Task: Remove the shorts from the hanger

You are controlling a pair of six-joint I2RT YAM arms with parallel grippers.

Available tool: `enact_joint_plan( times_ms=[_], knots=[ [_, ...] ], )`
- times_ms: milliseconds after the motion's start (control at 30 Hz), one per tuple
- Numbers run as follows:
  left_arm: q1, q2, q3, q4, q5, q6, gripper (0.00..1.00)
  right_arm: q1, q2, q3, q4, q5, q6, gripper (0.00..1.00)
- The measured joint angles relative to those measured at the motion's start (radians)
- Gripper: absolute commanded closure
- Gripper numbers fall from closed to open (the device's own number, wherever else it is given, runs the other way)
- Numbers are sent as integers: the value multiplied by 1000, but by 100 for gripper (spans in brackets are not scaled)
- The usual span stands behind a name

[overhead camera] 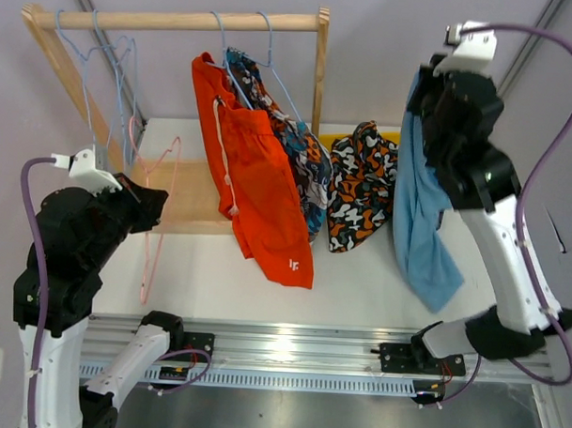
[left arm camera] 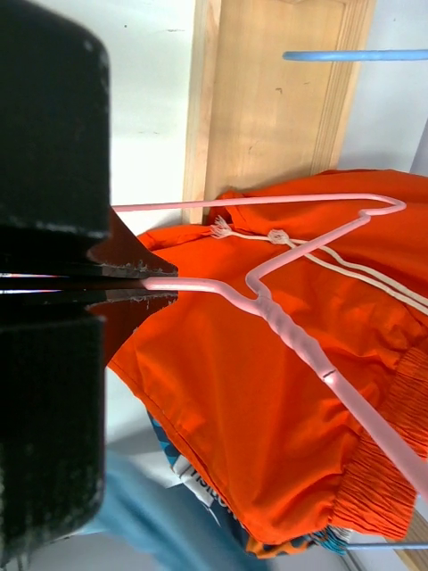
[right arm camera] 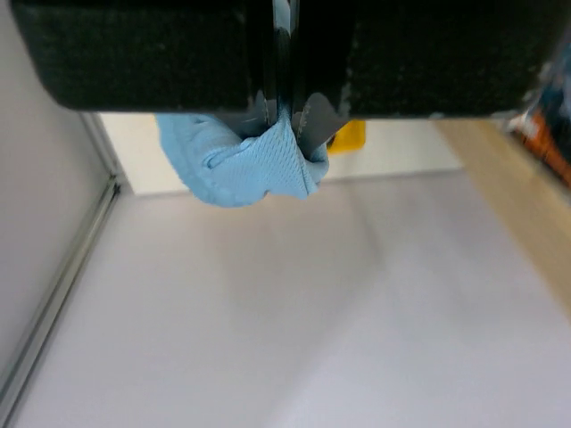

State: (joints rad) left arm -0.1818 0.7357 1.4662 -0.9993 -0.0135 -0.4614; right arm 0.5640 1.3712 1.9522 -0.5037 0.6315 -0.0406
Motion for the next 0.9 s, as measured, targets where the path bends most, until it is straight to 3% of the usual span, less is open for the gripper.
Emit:
enact_joint_plan(
  times_ms=[167,267,333,533,633,800,833,867,900],
  knots=[
    [0,-5,-45,21,18,19,100,-131,276,412,-42,-114,-2,100],
    [0,-14,-64,29,19,26,100,-154,338,457,-7,-151,-1,100],
    [0,-24,-74,32,22,26,100,-170,328,364,48,-174,13,100],
    [0,-42,-92,40,26,26,100,-234,253,-248,332,-282,148,100],
    [0,-42,-93,40,28,26,100,-262,311,-488,434,-341,231,100],
    [0,-42,-93,37,28,26,100,-299,504,-621,504,-468,362,100],
    [0,-42,-92,33,27,26,100,-303,529,-620,518,-488,378,90],
    [0,-42,-92,31,26,26,100,-306,547,-613,525,-507,392,69],
    [0,-42,-91,28,25,26,100,-307,558,-602,524,-521,408,25]
  ],
)
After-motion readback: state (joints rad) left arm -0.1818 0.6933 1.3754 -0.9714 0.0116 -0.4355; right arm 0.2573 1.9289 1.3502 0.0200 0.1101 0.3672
